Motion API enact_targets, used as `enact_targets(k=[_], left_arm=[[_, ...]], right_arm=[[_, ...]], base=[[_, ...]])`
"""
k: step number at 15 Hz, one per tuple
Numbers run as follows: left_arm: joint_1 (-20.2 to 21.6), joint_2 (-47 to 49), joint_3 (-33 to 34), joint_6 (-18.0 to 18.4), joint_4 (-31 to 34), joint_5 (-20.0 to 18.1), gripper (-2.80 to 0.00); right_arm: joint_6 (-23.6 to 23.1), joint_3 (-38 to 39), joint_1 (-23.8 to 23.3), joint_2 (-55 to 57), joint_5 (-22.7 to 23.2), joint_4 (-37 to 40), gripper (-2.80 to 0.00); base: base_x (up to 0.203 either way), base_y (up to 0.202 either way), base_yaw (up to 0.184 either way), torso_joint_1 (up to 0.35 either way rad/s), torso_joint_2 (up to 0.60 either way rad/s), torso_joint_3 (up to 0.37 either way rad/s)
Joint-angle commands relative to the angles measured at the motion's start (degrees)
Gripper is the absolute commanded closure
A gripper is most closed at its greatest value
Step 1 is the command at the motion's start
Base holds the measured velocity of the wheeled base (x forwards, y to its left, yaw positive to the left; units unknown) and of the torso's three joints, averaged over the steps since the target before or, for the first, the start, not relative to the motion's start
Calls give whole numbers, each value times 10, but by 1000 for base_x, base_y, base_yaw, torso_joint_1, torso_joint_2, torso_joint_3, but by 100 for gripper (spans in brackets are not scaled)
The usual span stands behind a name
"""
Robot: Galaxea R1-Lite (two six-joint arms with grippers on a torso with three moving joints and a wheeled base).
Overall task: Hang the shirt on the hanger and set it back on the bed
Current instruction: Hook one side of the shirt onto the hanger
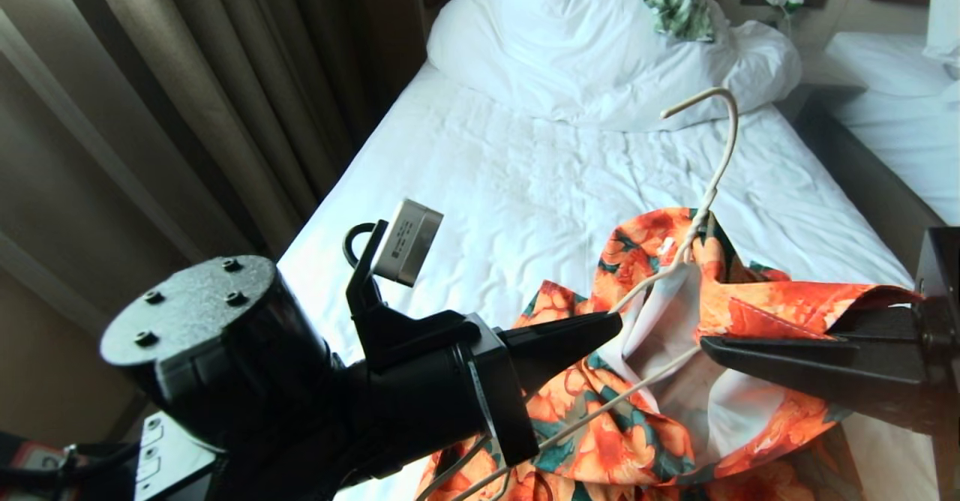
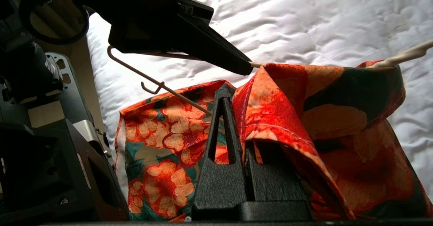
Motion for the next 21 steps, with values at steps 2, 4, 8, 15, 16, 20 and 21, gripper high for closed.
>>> enact_targets(k=[2, 4, 8, 15, 16, 20, 21], left_arm=[[0, -8, 1, -3, -4, -1, 0], [3, -9, 1, -4, -4, -1, 0], [33, -15, -4, -4, -10, -3, 0], [40, -17, -7, -4, -10, -3, 0], [42, -16, -7, -4, -10, -4, 0], [56, -21, -10, -4, -12, -4, 0], [67, -27, -14, -5, -12, -5, 0]], right_arm=[[0, -2, 2, 9, 0, 1, 0], [1, -1, 2, 3, -1, 6, 0], [6, 2, 2, -43, -2, 77, 0], [24, -1, 2, -58, 0, 91, -280], [27, -2, 2, -61, 0, 91, -280], [58, -6, 1, -82, 1, 98, -280], [79, -19, 0, -90, 1, 132, -280]], base=[[0, 0, 0, 0, 0, 0], [0, 0, 0, 0, 0, 0], [0, 0, 0, 0, 0, 0], [0, 0, 0, 0, 0, 0], [0, 0, 0, 0, 0, 0], [0, 0, 0, 0, 0, 0], [0, 0, 0, 0, 0, 0]])
